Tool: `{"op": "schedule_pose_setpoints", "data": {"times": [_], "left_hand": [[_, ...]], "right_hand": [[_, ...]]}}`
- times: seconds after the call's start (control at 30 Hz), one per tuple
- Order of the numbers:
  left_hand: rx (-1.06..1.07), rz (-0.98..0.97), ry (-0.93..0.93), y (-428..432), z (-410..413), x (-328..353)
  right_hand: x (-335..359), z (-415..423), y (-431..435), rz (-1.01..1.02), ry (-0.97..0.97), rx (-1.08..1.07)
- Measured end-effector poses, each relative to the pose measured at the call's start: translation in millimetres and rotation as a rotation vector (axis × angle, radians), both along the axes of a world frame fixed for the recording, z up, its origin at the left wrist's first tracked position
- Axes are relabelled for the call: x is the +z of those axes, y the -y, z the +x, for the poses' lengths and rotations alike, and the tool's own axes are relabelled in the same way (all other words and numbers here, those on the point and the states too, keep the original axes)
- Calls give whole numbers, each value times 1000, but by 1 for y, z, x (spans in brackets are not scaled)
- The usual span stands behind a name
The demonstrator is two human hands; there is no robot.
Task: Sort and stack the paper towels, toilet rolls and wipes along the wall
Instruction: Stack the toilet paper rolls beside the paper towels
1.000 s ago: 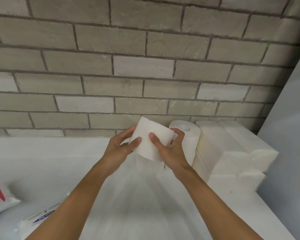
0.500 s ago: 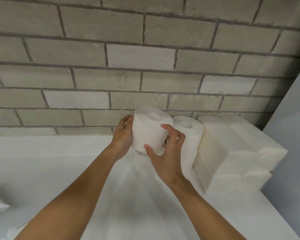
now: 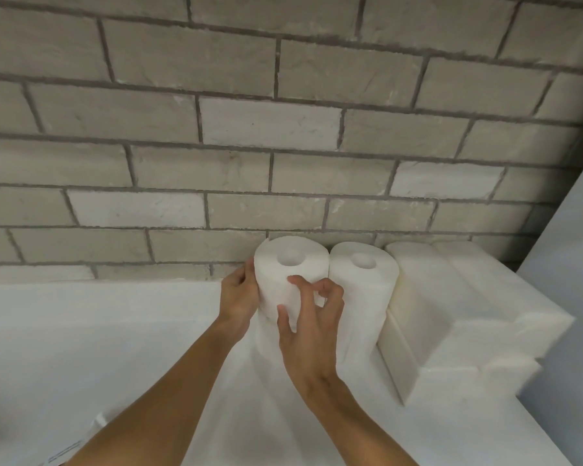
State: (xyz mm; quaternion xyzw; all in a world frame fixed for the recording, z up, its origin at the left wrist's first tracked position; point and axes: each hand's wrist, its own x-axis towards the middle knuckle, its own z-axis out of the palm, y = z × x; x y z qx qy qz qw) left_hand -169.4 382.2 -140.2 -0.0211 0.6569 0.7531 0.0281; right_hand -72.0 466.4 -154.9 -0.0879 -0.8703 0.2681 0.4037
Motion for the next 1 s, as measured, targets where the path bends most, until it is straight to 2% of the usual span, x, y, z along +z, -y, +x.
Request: {"op": "schedule_pose_setpoints", "data": {"times": [0.2,0.43,0.73,1.0], "left_hand": [[-84,-43,9,1,1,-5],[-122,-27,44,-1,5,-4],[-157,-70,23,3,12,-6],[-147,-140,-60,27,55,12]], "right_hand": [[-6,-5,-8,-22,73,-23],[-12,-6,-6,-256,69,66],[-10,2,-6,-266,95,77],[7,35,3,-215,11,84]]}}
